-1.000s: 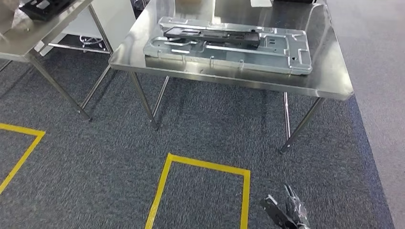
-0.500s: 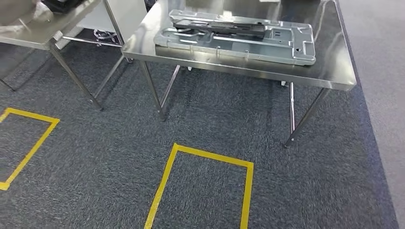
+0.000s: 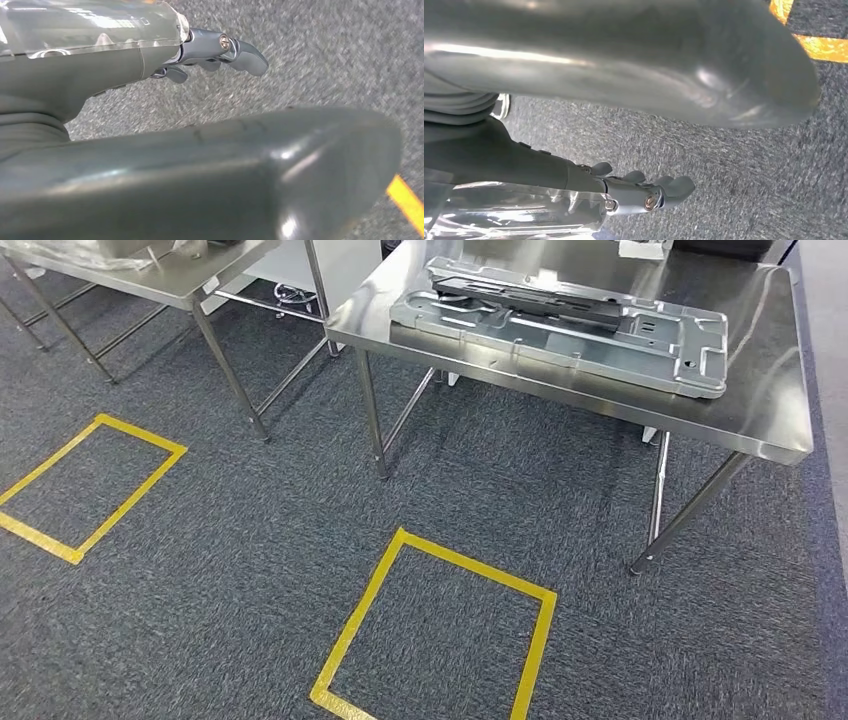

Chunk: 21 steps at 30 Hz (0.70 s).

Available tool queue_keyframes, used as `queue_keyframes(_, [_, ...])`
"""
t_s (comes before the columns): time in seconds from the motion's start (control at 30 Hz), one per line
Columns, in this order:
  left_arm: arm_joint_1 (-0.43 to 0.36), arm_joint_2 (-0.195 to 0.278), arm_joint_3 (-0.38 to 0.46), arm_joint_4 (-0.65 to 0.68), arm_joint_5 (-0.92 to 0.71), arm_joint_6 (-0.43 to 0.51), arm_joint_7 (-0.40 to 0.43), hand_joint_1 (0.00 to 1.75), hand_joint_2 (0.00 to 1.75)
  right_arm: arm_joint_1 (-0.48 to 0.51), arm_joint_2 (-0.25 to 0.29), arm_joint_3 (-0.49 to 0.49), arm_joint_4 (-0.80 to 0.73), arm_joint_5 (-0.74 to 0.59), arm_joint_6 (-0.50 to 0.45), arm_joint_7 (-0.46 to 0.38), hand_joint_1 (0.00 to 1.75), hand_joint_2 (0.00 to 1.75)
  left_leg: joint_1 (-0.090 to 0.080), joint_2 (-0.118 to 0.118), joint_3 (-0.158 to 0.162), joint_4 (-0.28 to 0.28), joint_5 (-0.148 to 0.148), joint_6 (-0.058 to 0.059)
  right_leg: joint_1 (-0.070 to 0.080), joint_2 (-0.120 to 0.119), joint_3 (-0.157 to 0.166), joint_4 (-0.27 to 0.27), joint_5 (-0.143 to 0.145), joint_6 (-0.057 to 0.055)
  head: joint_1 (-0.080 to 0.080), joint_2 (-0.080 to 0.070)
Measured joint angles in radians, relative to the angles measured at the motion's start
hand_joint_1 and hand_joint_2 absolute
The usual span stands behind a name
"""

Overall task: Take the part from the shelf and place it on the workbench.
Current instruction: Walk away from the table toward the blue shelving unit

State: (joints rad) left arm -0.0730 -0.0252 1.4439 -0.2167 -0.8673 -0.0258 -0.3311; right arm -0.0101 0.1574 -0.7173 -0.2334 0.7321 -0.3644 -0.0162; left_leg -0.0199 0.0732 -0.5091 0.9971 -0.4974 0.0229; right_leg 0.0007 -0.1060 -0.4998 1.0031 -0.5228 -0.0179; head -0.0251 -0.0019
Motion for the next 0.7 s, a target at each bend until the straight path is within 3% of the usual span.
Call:
queue_keyframes(0.07, [0.003, 0.002, 0.000, 0.000, -0.001, 0.003, 0.010, 0.00, 0.00, -0.007, 0.000, -0.001, 0.003, 0.008, 0.006, 0.026, 0.00, 0.00, 0.000, -0.013, -0.001, -0.017, 0.010, 0.006, -0.002, -0.009, 0.004, -0.002, 0.002, 0.011, 0.000, 0.000])
queue_keyframes(0.13, [0.003, 0.002, 0.000, 0.000, -0.002, 0.006, 0.020, 0.00, 0.00, -0.011, -0.001, -0.001, 0.006, 0.016, 0.015, 0.057, 0.00, 0.00, 0.008, -0.032, 0.003, -0.038, 0.027, 0.014, -0.005, 0.037, -0.008, 0.026, -0.022, 0.022, 0.002, 0.000])
queue_keyframes(0.2, [0.000, 0.001, 0.000, 0.000, -0.003, 0.009, 0.028, 0.00, 0.00, -0.009, -0.001, -0.001, 0.010, 0.023, 0.026, 0.084, 0.00, 0.00, 0.012, -0.052, -0.003, -0.045, 0.039, 0.019, -0.009, 0.092, -0.058, 0.130, -0.084, 0.030, 0.003, 0.000])
queue_keyframes(0.27, [-0.001, -0.001, 0.000, 0.000, -0.009, 0.010, 0.033, 0.00, 0.00, -0.007, -0.001, -0.001, 0.014, 0.027, 0.034, 0.104, 0.00, 0.00, 0.012, -0.075, -0.015, -0.040, 0.043, 0.019, -0.012, 0.103, -0.118, 0.251, -0.131, 0.036, 0.004, 0.000])
queue_keyframes(0.3, [0.000, -0.004, 0.000, 0.000, -0.012, 0.011, 0.034, 0.00, 0.00, -0.006, -0.001, -0.001, 0.015, 0.027, 0.037, 0.110, 0.00, 0.00, 0.012, -0.087, -0.020, -0.036, 0.045, 0.018, -0.014, 0.104, -0.129, 0.273, -0.127, 0.040, 0.004, 0.000])
queue_keyframes(0.33, [0.001, -0.006, 0.000, 0.000, -0.014, 0.011, 0.034, 0.00, 0.00, -0.005, 0.000, -0.001, 0.016, 0.027, 0.040, 0.113, 0.00, 0.00, 0.013, -0.100, -0.023, -0.030, 0.045, 0.017, -0.017, 0.106, -0.120, 0.253, -0.102, 0.042, 0.004, 0.000])
queue_keyframes(0.37, [0.002, -0.009, 0.000, 0.000, -0.015, 0.012, 0.034, 0.00, 0.00, -0.004, 0.000, -0.001, 0.017, 0.027, 0.042, 0.114, 0.00, 0.00, 0.014, -0.112, -0.026, -0.022, 0.043, 0.014, -0.020, 0.112, -0.093, 0.196, -0.063, 0.044, 0.004, 0.000])
queue_keyframes(0.43, [0.002, -0.012, 0.000, 0.000, -0.015, 0.012, 0.032, 0.00, 0.00, -0.003, 0.001, -0.001, 0.017, 0.029, 0.047, 0.108, 0.00, 0.00, 0.014, -0.135, -0.037, -0.002, 0.038, 0.005, -0.026, 0.148, -0.036, 0.072, -0.010, 0.042, 0.004, 0.000])
queue_keyframes(0.5, [0.000, -0.013, 0.000, 0.000, -0.015, 0.010, 0.029, 0.00, 0.00, -0.003, 0.003, -0.001, 0.018, 0.033, 0.052, 0.095, 0.00, 0.00, 0.013, -0.152, -0.052, 0.014, 0.036, -0.007, -0.026, 0.170, -0.019, 0.024, -0.002, 0.034, 0.003, 0.000])
queue_keyframes(0.57, [0.002, -0.013, 0.000, 0.000, -0.015, 0.009, 0.027, 0.00, 0.00, -0.006, 0.006, -0.001, 0.019, 0.039, 0.056, 0.076, 0.00, 0.00, 0.016, -0.167, -0.062, 0.016, 0.040, -0.020, -0.024, 0.152, -0.022, 0.022, 0.003, 0.021, 0.002, 0.000])
queue_keyframes(0.63, [0.005, -0.013, 0.000, 0.000, -0.015, 0.009, 0.027, 0.00, 0.00, -0.007, 0.010, -0.001, 0.018, 0.045, 0.059, 0.057, 0.00, 0.00, 0.019, -0.149, -0.078, 0.044, 0.023, -0.031, -0.025, 0.131, -0.022, 0.016, 0.010, 0.007, 0.000, 0.000])
queue_keyframes(0.7, [0.003, -0.012, 0.000, 0.000, -0.015, 0.009, 0.027, 0.00, 0.00, -0.004, 0.015, -0.001, 0.018, 0.050, 0.059, 0.040, 0.00, 0.00, 0.022, -0.107, -0.125, 0.144, -0.036, -0.041, -0.025, 0.107, -0.024, 0.013, 0.013, 0.000, -0.004, 0.000])
